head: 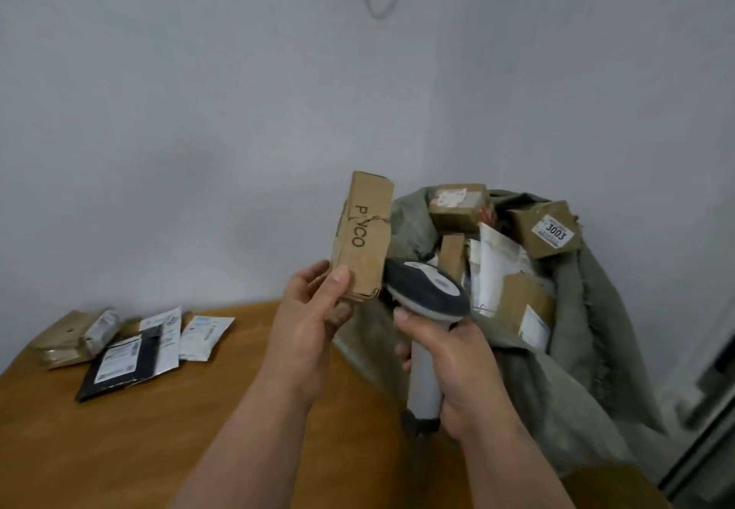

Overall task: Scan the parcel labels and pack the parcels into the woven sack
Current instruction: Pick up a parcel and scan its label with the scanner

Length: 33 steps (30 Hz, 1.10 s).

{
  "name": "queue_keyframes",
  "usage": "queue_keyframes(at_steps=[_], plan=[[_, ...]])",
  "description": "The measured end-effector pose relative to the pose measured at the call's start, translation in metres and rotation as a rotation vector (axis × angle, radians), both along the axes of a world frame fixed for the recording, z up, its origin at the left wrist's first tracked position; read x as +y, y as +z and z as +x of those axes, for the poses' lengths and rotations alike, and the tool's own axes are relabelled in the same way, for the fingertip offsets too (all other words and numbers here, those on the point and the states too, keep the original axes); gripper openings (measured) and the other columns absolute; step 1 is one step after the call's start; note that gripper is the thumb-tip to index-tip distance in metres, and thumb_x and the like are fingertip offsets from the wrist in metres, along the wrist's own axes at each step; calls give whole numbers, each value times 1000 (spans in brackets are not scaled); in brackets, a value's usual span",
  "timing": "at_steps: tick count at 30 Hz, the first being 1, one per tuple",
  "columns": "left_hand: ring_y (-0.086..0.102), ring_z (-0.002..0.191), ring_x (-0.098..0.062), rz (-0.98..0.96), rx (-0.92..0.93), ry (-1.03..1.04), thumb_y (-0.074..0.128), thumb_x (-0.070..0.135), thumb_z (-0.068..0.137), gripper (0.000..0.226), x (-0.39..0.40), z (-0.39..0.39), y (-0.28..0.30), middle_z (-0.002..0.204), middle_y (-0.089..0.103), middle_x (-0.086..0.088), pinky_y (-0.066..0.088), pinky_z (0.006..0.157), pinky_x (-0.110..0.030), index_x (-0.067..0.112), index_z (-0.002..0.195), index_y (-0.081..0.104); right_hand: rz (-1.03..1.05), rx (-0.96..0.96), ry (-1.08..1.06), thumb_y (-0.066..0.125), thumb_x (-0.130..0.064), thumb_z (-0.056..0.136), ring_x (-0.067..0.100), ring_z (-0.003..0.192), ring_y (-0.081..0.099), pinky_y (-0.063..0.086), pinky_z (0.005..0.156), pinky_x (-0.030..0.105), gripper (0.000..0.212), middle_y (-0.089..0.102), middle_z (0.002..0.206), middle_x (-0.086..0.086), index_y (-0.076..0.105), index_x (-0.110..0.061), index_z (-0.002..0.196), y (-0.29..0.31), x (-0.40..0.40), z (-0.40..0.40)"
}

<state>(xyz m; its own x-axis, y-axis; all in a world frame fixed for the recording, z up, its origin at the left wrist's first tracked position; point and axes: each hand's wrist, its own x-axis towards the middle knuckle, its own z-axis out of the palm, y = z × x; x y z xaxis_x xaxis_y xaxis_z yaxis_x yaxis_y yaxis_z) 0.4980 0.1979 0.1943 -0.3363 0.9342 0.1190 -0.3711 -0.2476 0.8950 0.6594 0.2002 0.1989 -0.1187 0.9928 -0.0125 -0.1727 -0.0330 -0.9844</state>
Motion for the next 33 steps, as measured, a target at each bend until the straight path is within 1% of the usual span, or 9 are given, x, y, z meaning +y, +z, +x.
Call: queue_keyframes(at_steps=[3, 6, 8, 13, 17, 23, 28, 31, 33], plan=[[62, 114, -12, 0, 236, 26, 82, 67, 50, 82, 28, 28, 19, 123, 63, 12, 54, 90, -33, 37, 121, 55, -7, 26, -130, 83, -26, 77, 20, 72, 68, 53, 69, 36, 33, 74, 75, -2, 65, -25, 105, 1, 19, 26], [56, 108, -2, -31, 572, 78, 80, 61, 65, 67, 63, 54, 24, 125, 56, 18, 48, 79, -21, 44, 123, 51, -70, 78, -275, 82, -23, 77, 24, 78, 67, 56, 78, 43, 36, 74, 83, 5, 65, -20, 108, -4, 39, 45], [52, 110, -5, -10, 792, 134, 79, 57, 71, 65, 86, 67, 22, 130, 47, 15, 48, 84, -24, 42, 127, 48, -124, 84, -375, 82, -23, 77, 26, 81, 67, 57, 85, 48, 38, 72, 90, 10, 65, -15, 109, -6, 50, 56], [22, 132, -17, 181, 1304, 236, 80, 52, 71, 72, 128, 96, 14, 142, 30, 7, 29, 106, -31, 36, 133, 47, -157, 127, -530, 80, -23, 80, 25, 78, 68, 54, 70, 41, 36, 73, 87, 9, 68, -9, 111, -13, 70, 94], [14, 135, -26, 280, 1638, 261, 81, 39, 73, 70, 149, 120, 0, 151, 25, 0, 40, 108, -46, 26, 135, 51, -159, 136, -534, 78, -20, 82, 25, 78, 65, 52, 68, 39, 31, 71, 91, 10, 68, -9, 109, -15, 89, 117], [18, 141, -33, 35, 1749, -93, 61, 35, 93, 36, 176, 150, -23, 158, 21, -1, 25, 117, -44, 31, 128, 64, -162, 132, -375, 78, -15, 82, 14, 57, 66, 51, 60, 34, 13, 71, 68, 2, 70, -13, 91, -17, 122, 137], [33, 141, -16, -105, 1666, -297, 55, 24, 97, 32, 178, 154, -25, 156, 34, 4, 32, 109, -30, 32, 127, 66, -183, 85, -248, 80, -19, 80, 16, 58, 66, 50, 54, 29, 23, 71, 62, 1, 73, -7, 99, -26, 133, 146], [40, 137, -12, -91, 1479, -191, 56, 28, 98, 34, 169, 146, -16, 147, 47, 6, 36, 112, -32, 31, 130, 64, -159, 67, -184, 80, -19, 80, 17, 64, 66, 51, 58, 32, 22, 72, 65, 0, 72, -11, 99, -28, 134, 144], [50, 123, -10, -103, 1333, 10, 58, 28, 97, 31, 159, 138, -10, 135, 53, 8, 42, 102, -25, 29, 127, 66, -137, 52, -142, 80, -20, 80, 18, 69, 68, 52, 64, 35, 19, 73, 70, 0, 72, -15, 96, -26, 132, 139]])
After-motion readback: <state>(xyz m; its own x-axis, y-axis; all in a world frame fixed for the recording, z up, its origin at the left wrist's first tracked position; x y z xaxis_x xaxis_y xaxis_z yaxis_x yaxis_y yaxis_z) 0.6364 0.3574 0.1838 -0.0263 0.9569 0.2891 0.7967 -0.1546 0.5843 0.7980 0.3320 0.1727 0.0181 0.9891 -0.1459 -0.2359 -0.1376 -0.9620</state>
